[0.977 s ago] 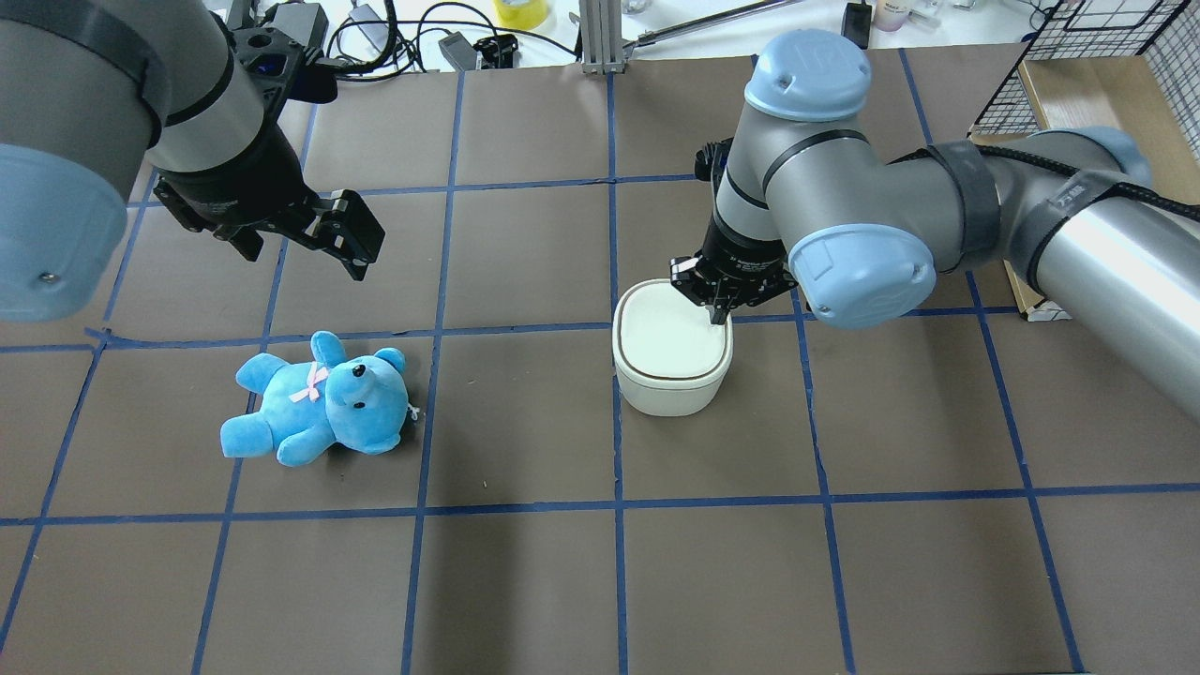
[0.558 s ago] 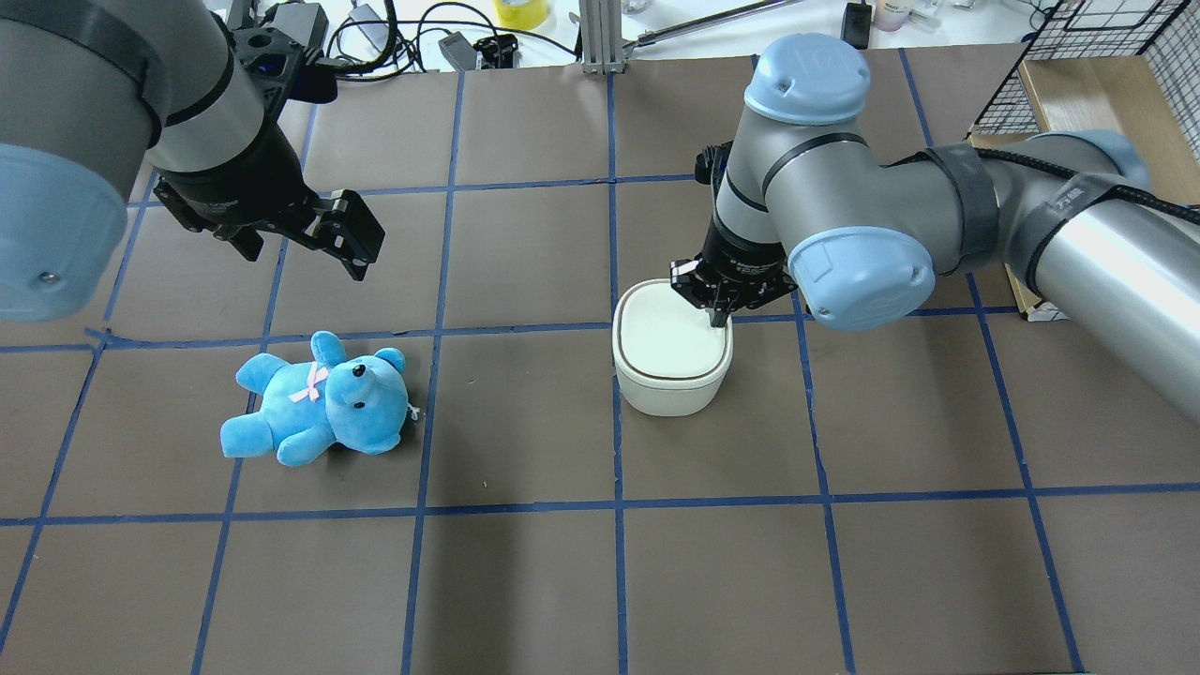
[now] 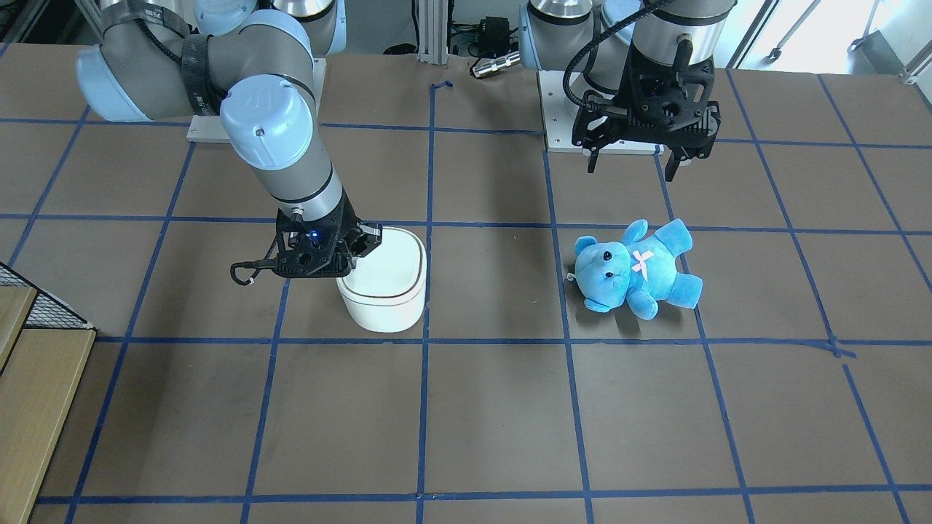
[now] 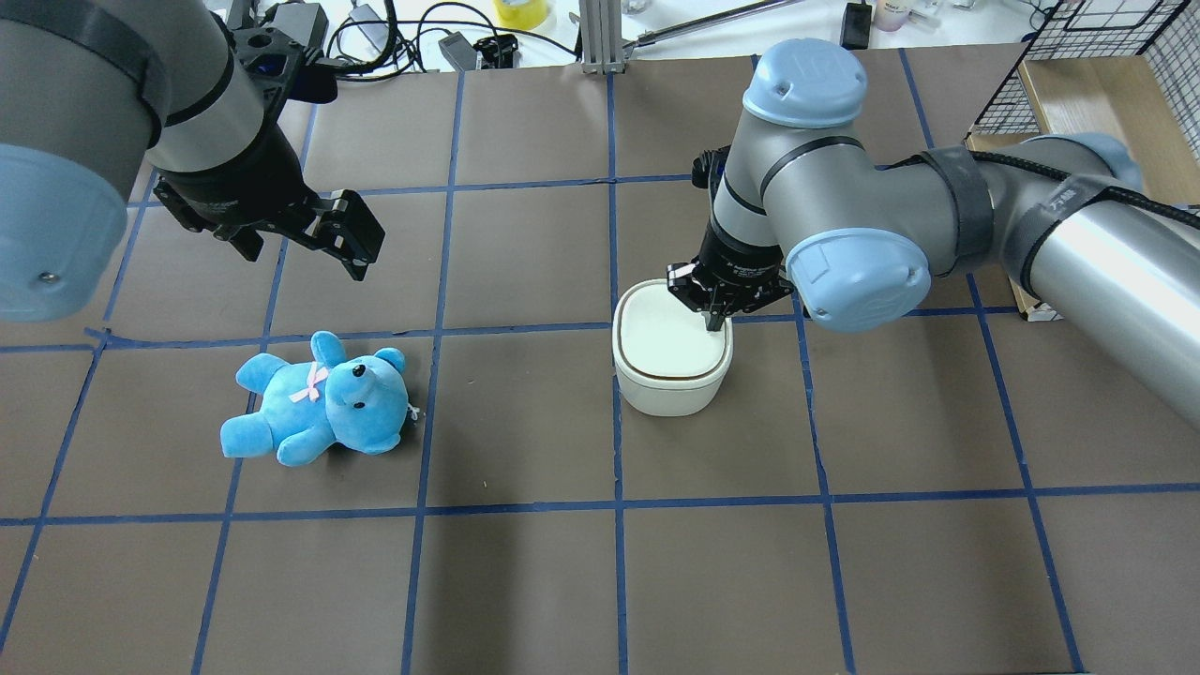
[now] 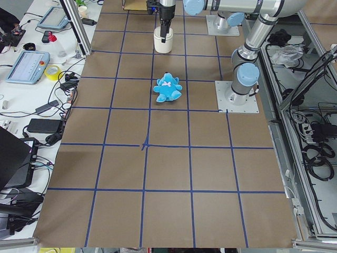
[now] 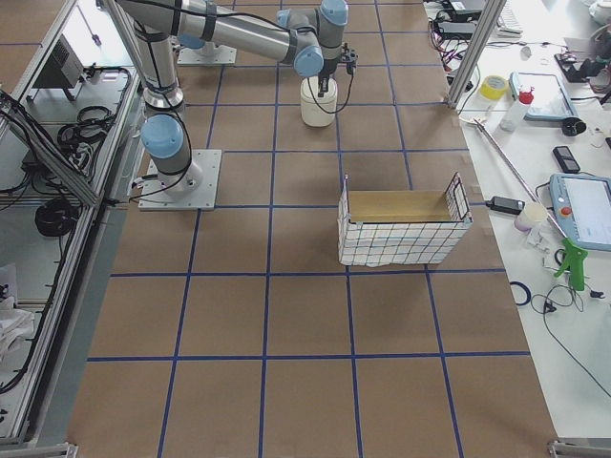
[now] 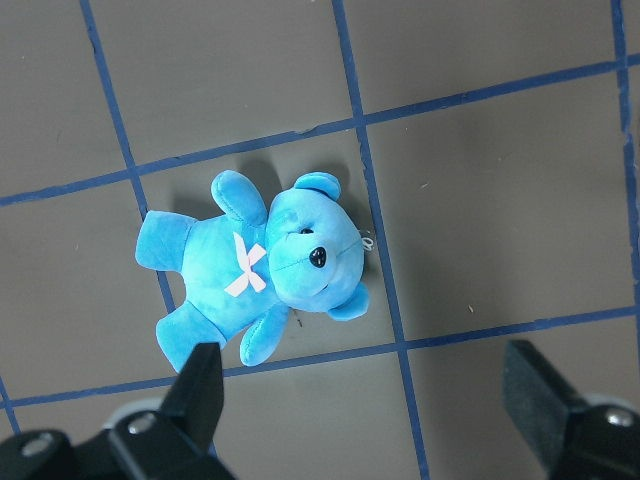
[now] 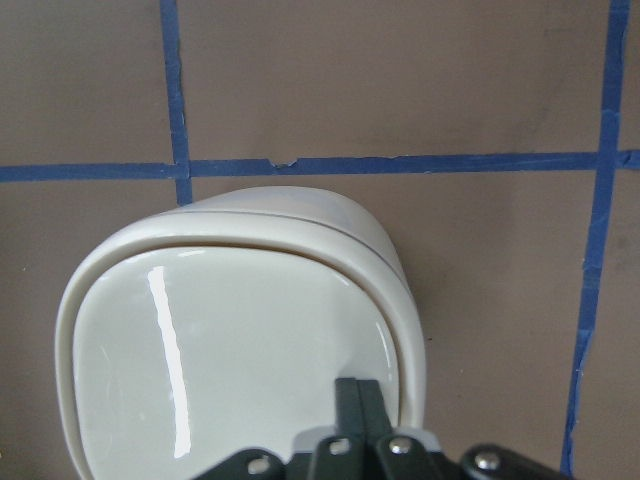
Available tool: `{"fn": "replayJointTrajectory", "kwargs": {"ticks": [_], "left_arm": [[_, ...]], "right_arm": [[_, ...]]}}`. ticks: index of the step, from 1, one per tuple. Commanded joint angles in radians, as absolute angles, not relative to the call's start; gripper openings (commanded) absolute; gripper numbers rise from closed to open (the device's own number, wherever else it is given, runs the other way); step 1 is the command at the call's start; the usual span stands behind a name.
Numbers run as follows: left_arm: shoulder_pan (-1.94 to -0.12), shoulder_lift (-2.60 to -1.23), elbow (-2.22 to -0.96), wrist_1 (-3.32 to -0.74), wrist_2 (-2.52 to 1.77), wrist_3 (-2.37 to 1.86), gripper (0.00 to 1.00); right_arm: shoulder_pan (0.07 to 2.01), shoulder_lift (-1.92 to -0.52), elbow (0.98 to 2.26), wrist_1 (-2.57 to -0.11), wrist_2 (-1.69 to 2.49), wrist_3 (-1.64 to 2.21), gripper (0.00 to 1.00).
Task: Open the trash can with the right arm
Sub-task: 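Press the right gripper down on the lid's far edge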
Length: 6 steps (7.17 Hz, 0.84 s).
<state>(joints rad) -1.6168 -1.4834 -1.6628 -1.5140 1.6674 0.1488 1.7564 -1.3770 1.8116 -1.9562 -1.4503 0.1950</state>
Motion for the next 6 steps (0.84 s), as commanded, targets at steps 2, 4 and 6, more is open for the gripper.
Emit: {"fn": "replayJointTrajectory", "kwargs": {"ticks": [2,4,6], "left_arm": [[-1.617,-1.483,-1.663,-1.514,1.667,0.149,1.0],[-1.617,-1.483,-1.663,-1.514,1.667,0.149,1.0],[-1.617,-1.483,-1.663,-1.514,1.667,0.149,1.0]], "right_arm": [[1.756,-1.37,1.812,-1.957,-1.45,0.195,0.0],[1.756,-1.371,1.809,-1.959,-1.451,0.199,0.0],[1.761,-1.391,1.789,-1.95,-1.451,0.241,0.0]]}}
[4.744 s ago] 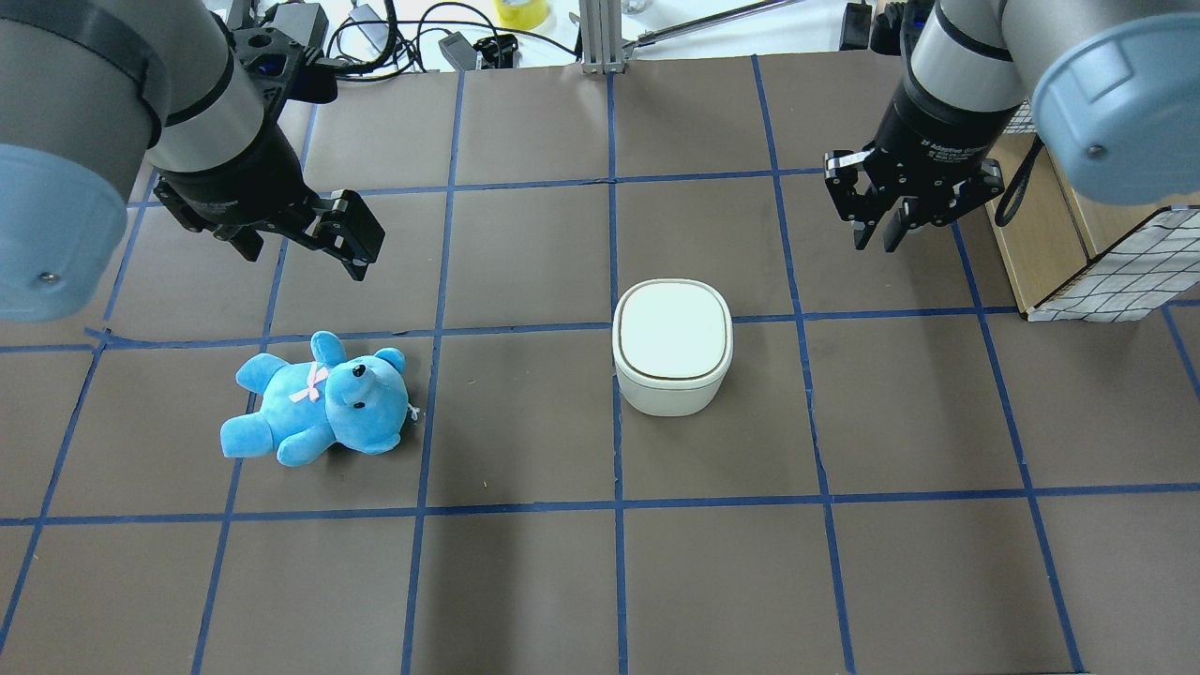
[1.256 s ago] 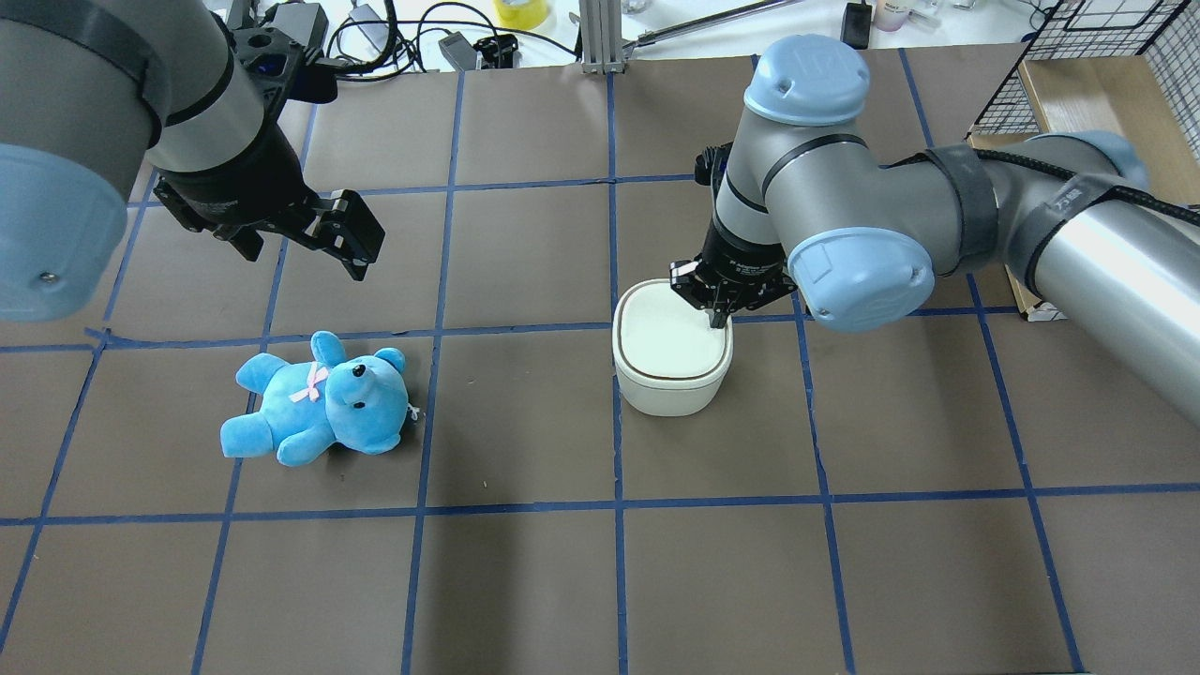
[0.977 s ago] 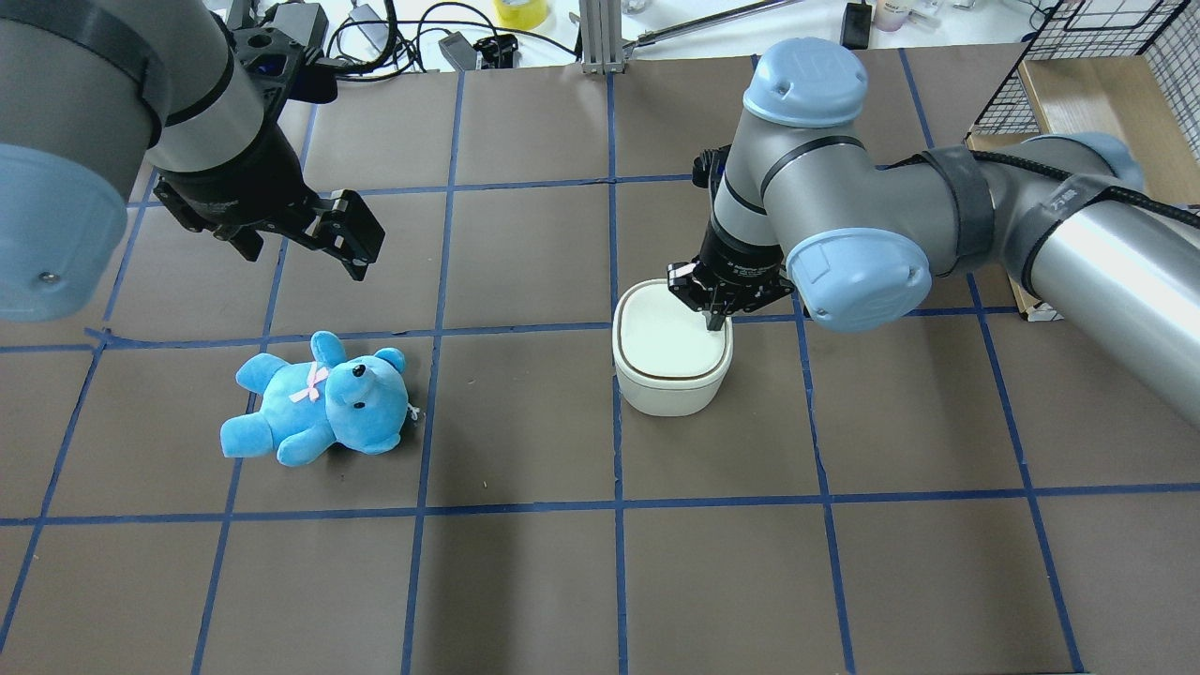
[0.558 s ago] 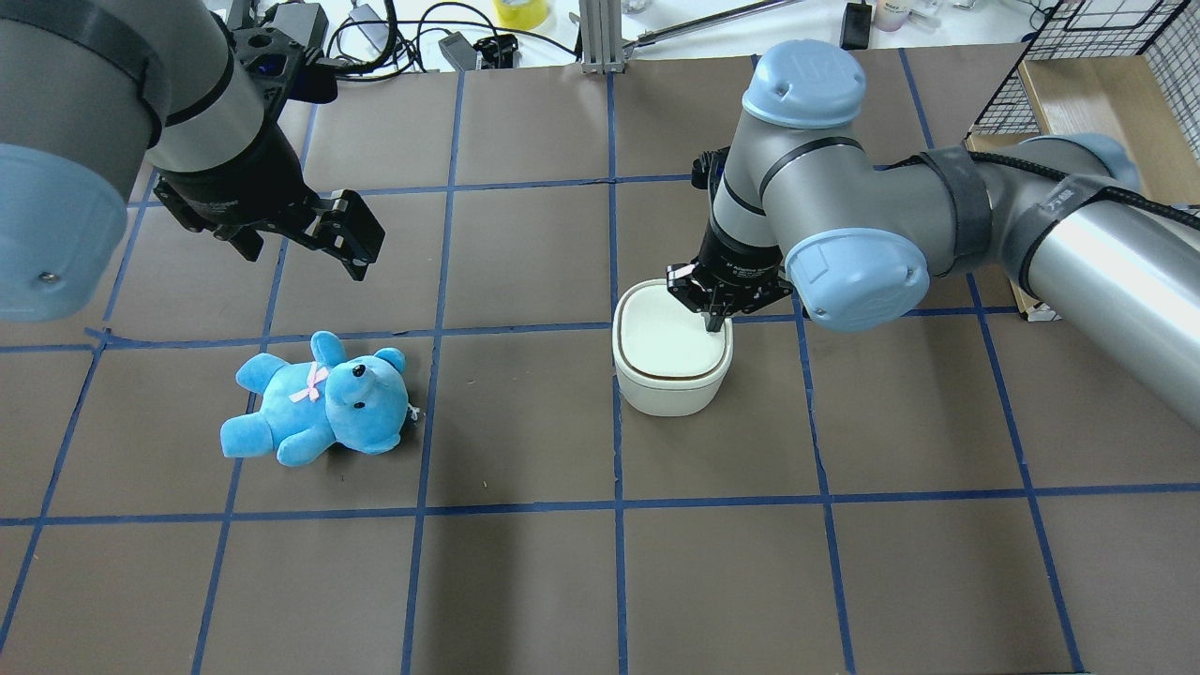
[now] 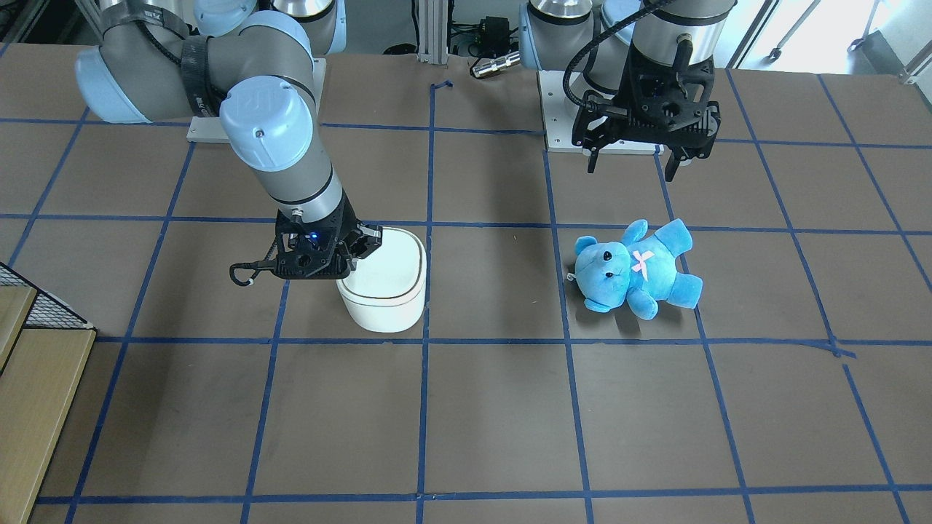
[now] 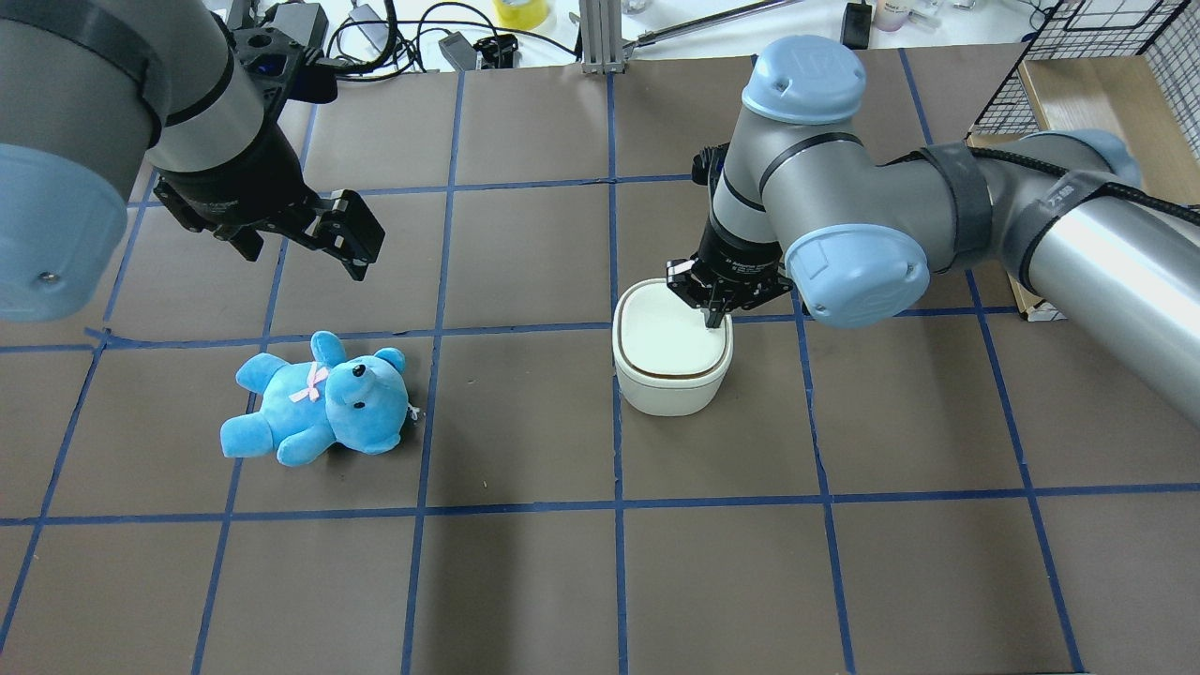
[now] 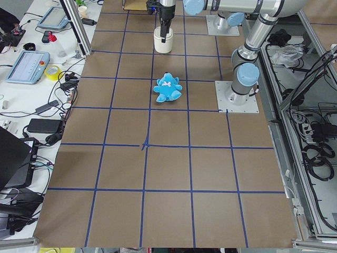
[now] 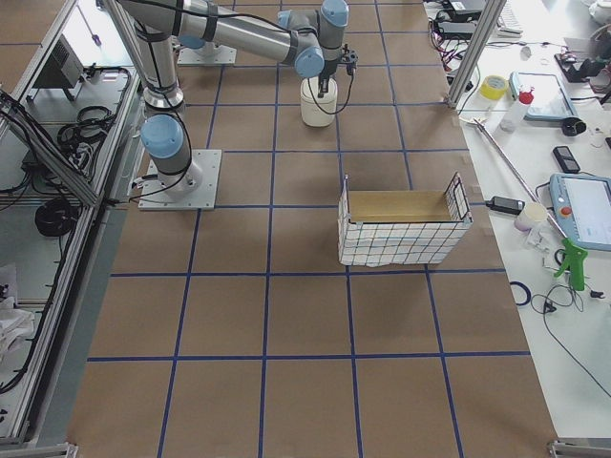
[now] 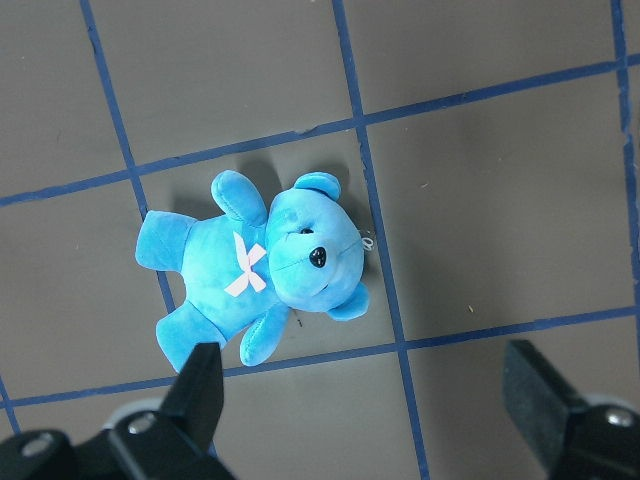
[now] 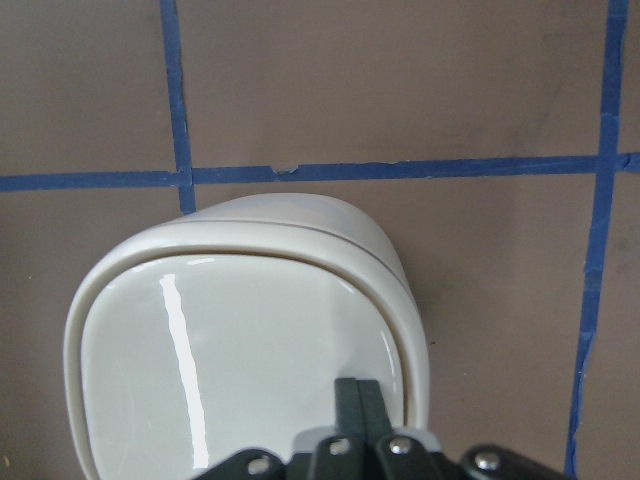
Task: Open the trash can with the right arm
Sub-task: 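Lift the right gripper to flip the lid open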
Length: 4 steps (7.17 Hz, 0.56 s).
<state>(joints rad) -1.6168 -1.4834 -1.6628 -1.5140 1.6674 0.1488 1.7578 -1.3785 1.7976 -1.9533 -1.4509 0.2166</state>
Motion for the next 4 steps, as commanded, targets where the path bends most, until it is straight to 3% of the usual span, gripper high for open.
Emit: {"fn": "replayJointTrajectory", "kwargs": {"ticks": [1,2,4], "left_arm": [[-1.617,-1.483,-1.663,-1.514,1.667,0.149,1.0],[-1.617,-1.483,-1.663,-1.514,1.667,0.149,1.0],[-1.617,-1.483,-1.663,-1.514,1.667,0.149,1.0]], "right_arm": [[1.769,-1.416,1.787,-1.951,-1.45,0.253,0.04],[1.769,-1.428,1.767,-1.948,-1.451,0.253,0.16],[1.755,-1.434,1.703,-1.924,-1.47,0.253,0.52]]}}
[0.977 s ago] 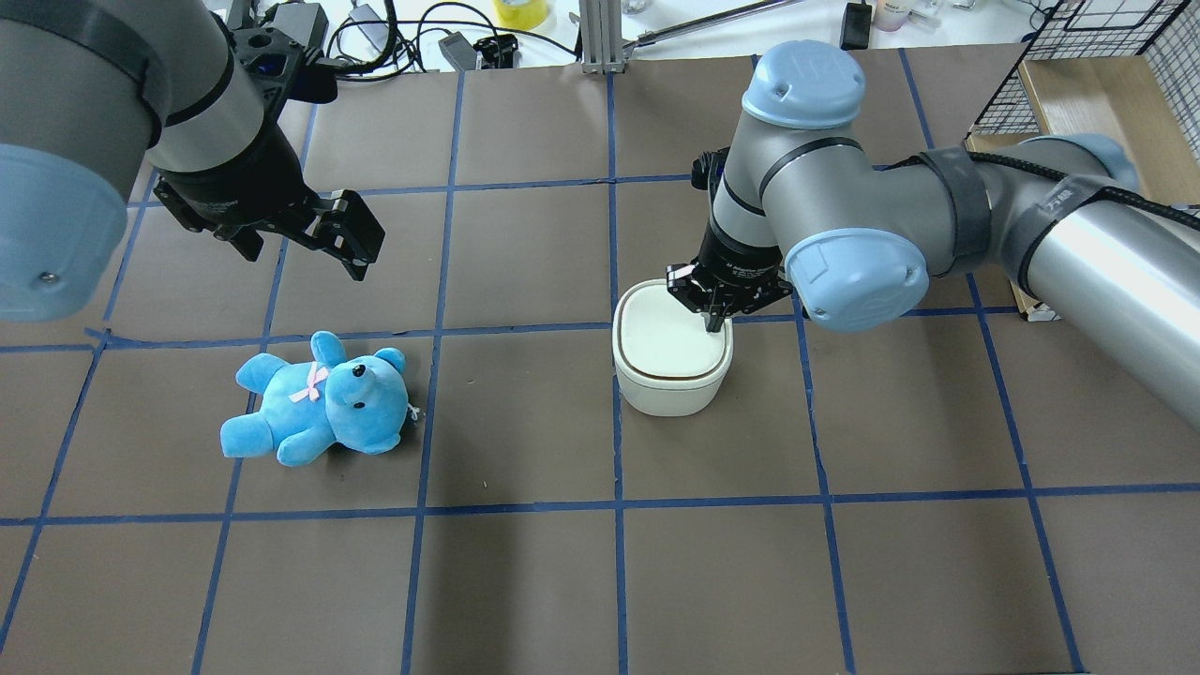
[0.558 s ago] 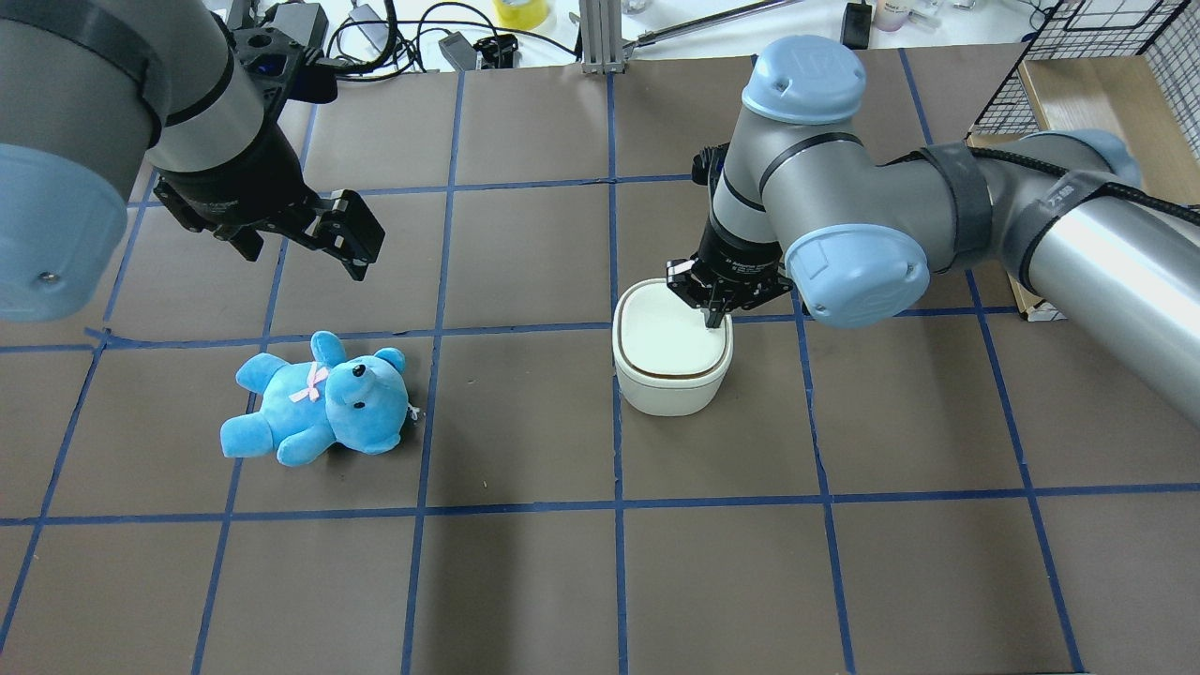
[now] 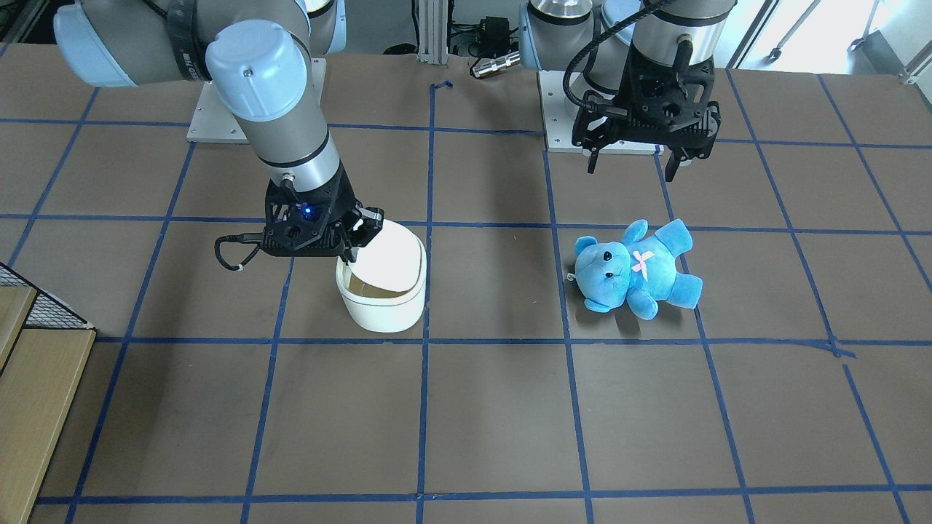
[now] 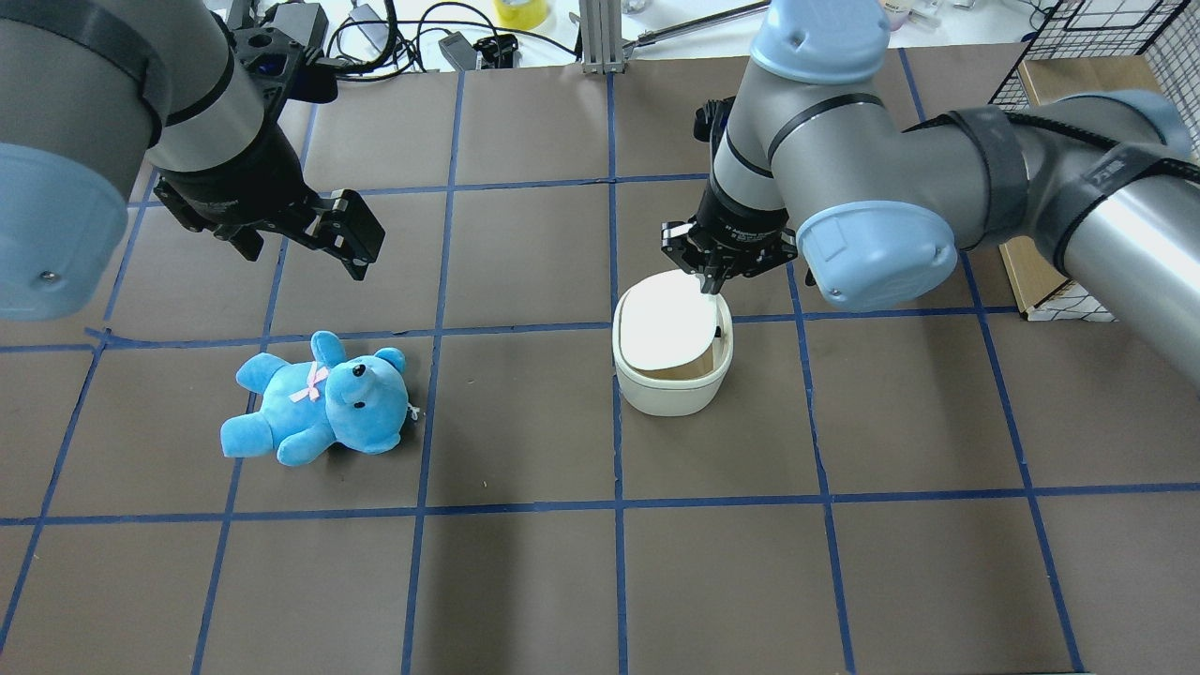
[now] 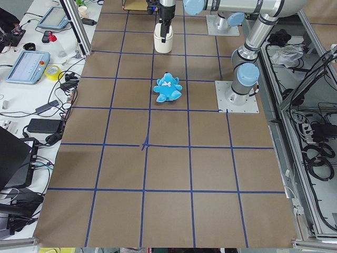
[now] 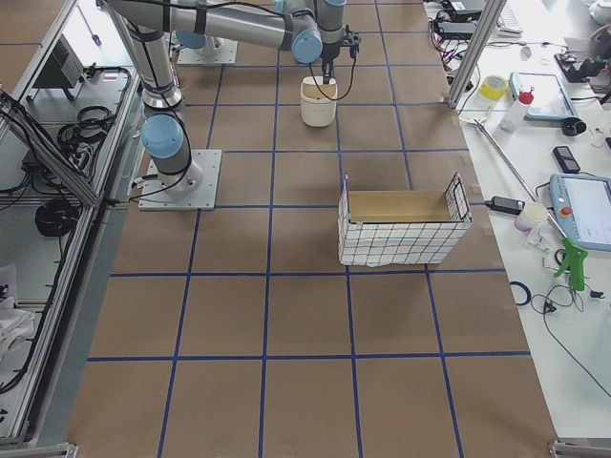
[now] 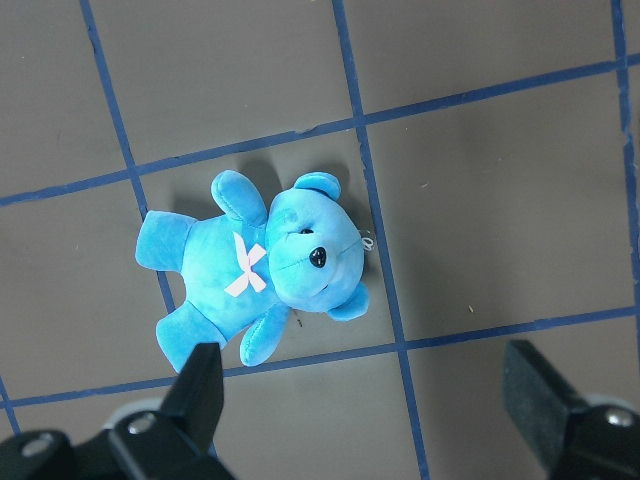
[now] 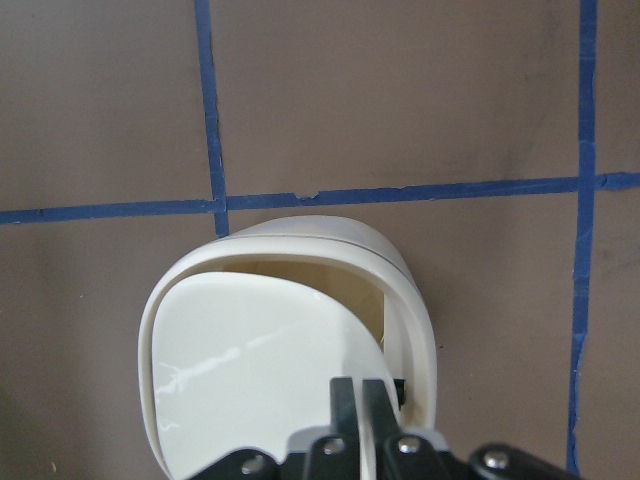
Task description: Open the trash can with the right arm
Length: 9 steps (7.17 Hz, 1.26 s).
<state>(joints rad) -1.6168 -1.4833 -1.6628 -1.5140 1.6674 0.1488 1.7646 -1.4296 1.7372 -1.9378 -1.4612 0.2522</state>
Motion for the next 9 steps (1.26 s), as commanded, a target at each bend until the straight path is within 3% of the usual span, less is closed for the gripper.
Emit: {"fn": "replayJointTrajectory", "kwargs": {"ticks": [1,2,3,9], "left_arm": [[-1.617,-1.483,-1.663,-1.514,1.667,0.149,1.0],[-1.617,-1.483,-1.663,-1.514,1.667,0.149,1.0],[-1.617,-1.483,-1.663,-1.514,1.667,0.149,1.0],[-1.617,-1.483,-1.663,-1.514,1.667,0.149,1.0]], "right_arm": [[1.747,-1.454,1.692,-1.922,-1.485,0.252,0.71],[1.741,-1.465,1.69,-1.918,-1.523,0.244,0.95],[1.729,-1.476,1.69,-1.883,-1.546,0.229,1.0],[1.585,-1.638,1.683,-1.597,-1.569,0.1,1.0]]}}
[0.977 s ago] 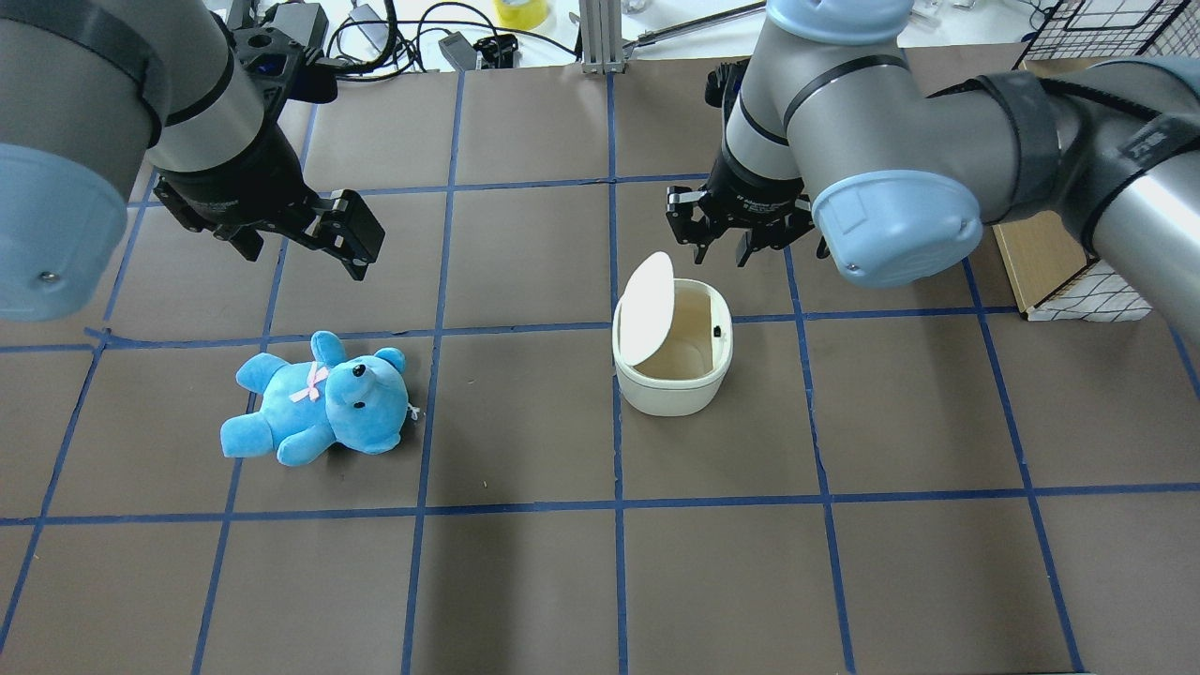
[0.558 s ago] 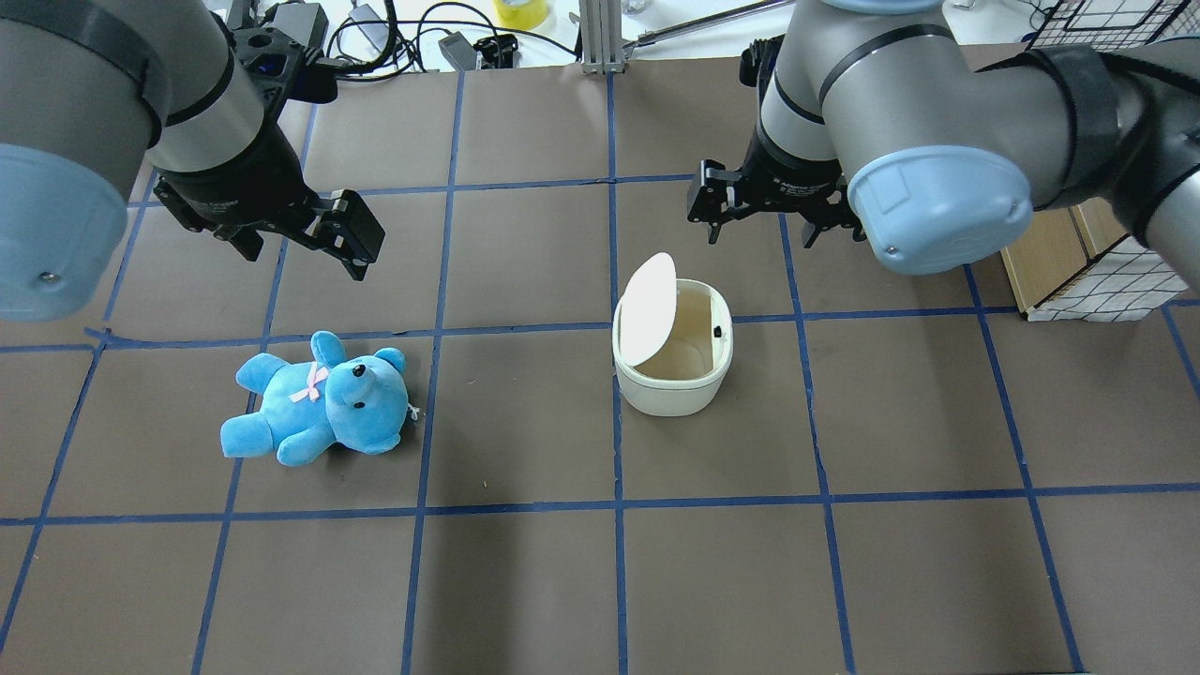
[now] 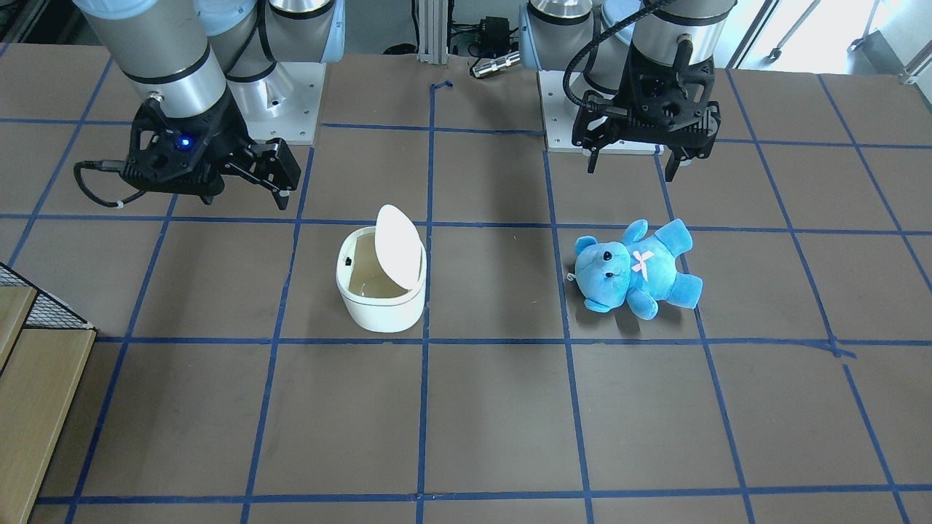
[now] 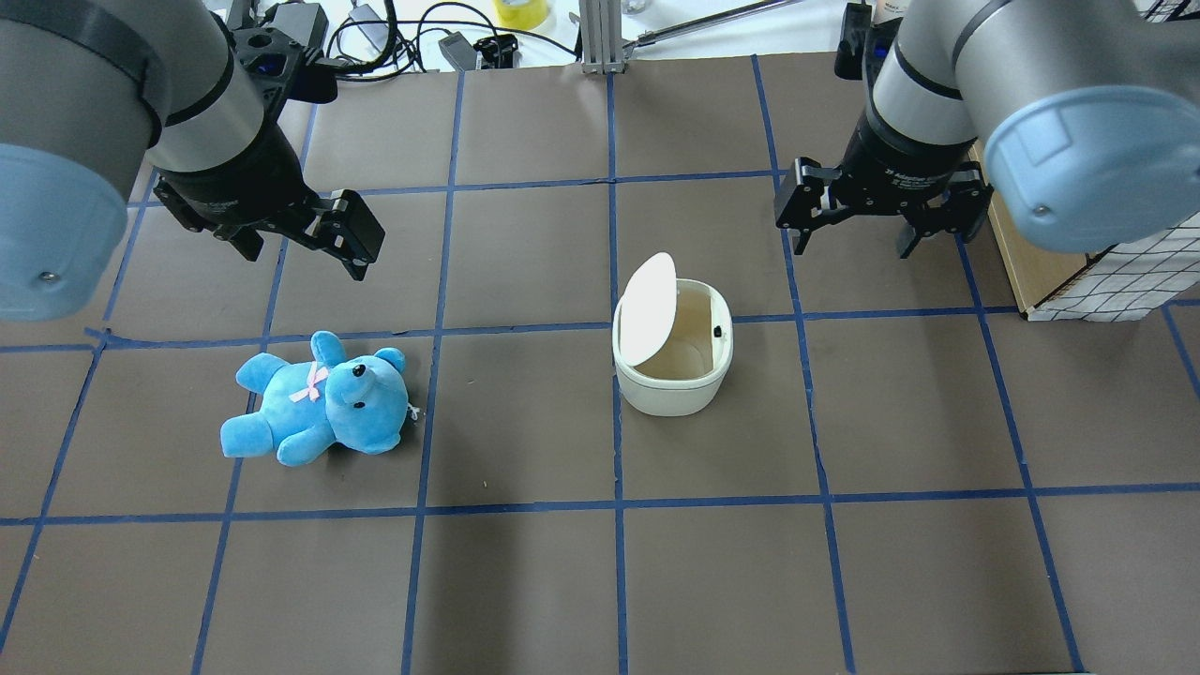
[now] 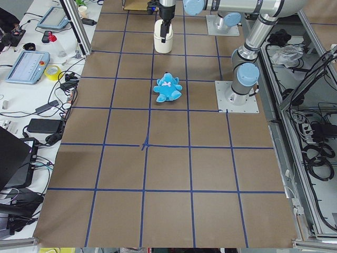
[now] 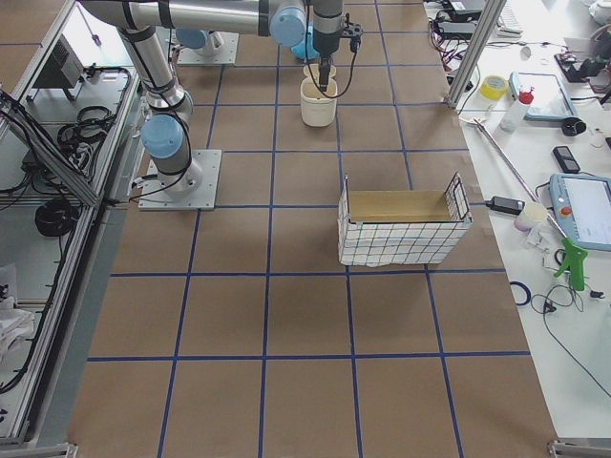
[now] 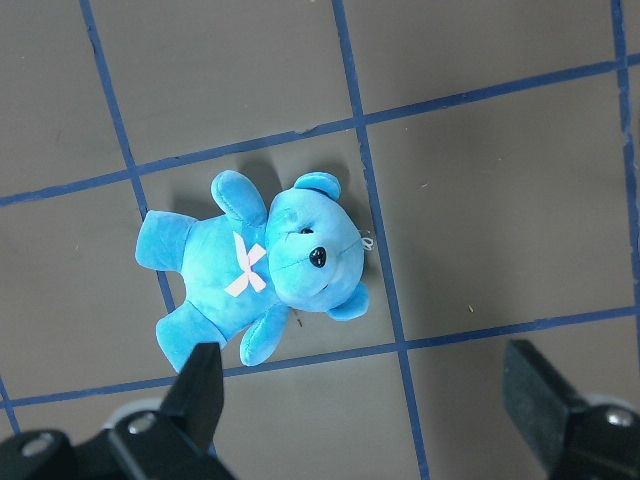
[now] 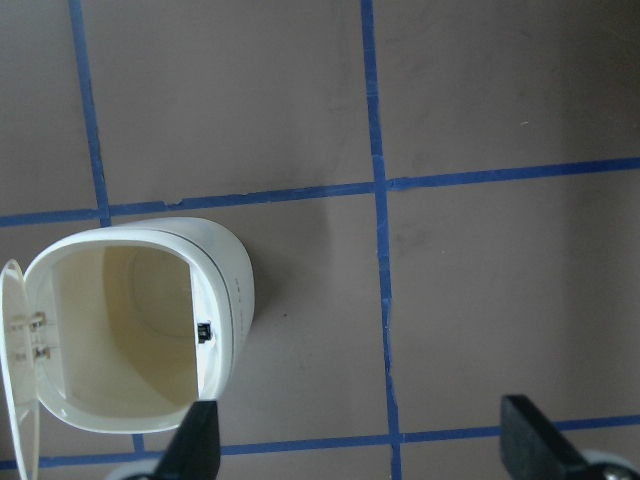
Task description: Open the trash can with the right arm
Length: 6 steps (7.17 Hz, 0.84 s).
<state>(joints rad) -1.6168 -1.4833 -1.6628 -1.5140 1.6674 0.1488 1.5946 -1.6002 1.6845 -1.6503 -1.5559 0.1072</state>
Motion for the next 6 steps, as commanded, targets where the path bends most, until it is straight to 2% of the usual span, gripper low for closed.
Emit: {"fn": "replayJointTrajectory", "kwargs": {"ticks": [1,6], "left_arm": [[-1.617,-1.483,-1.663,-1.514,1.667,0.149,1.0],[-1.617,-1.483,-1.663,-1.514,1.667,0.149,1.0]], "right_arm": [[1.585,-1.655,1.681,-1.553,-1.571,0.1,1.0],[1.582,-1.672,1.681,-1.516,-1.574,0.107,1.0]]}}
